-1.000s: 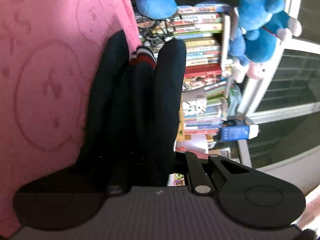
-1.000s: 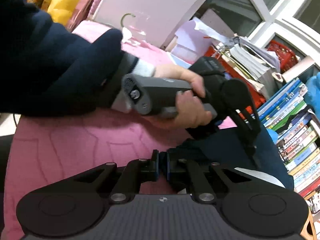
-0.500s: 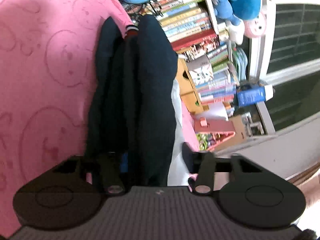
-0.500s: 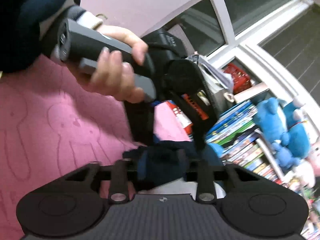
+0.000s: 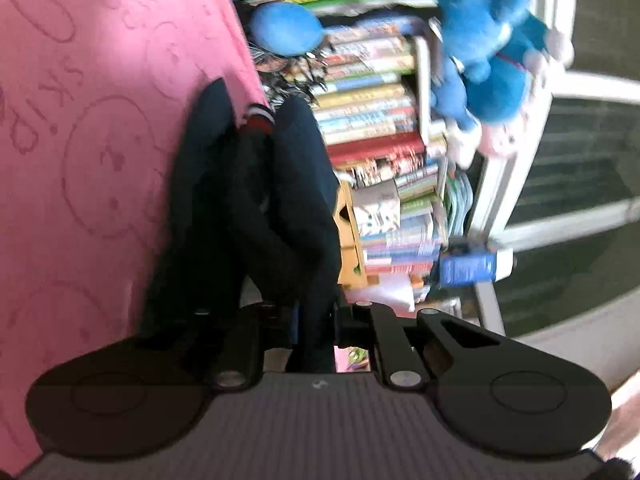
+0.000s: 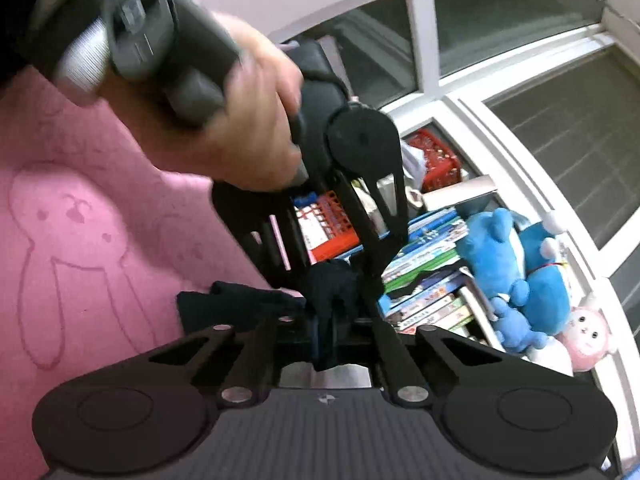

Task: Fold clothes

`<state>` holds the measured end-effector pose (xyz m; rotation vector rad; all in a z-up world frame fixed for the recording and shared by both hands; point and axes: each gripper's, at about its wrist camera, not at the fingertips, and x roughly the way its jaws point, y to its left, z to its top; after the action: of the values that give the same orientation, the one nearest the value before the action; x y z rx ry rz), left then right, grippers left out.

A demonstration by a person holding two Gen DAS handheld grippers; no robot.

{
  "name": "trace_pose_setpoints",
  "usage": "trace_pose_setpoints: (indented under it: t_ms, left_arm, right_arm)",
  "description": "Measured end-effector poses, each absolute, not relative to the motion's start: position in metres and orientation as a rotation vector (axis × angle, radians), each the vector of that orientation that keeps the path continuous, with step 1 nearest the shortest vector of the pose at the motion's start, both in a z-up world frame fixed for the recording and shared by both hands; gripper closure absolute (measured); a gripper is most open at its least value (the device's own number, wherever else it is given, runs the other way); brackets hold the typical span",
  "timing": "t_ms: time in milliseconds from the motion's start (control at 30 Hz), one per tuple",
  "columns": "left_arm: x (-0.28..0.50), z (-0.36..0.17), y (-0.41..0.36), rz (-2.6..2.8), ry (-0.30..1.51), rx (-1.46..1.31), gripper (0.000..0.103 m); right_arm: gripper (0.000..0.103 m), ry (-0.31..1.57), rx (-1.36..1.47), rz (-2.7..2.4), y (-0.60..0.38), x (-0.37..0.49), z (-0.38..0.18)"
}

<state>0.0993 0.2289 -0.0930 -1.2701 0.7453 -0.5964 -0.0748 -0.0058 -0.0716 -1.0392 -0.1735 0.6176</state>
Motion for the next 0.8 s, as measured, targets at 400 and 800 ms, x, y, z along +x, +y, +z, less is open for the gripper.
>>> trace_pose_setpoints:
  t_ms: [400, 800]
  left_arm:
    - [0.112, -0.124, 0.238, -0.613, 0.75, -1.344, 0.089]
    - [0.064, -0.069, 0.25, -0.521, 0.663, -0.942, 0.059]
  right_arm:
    - [0.038, -0.19, -1.04, 0.674, -0.01, -0.099, -0.065]
    - [0.003, 0.458, -0.502, 0.808, -0.056, 0.032, 0.043]
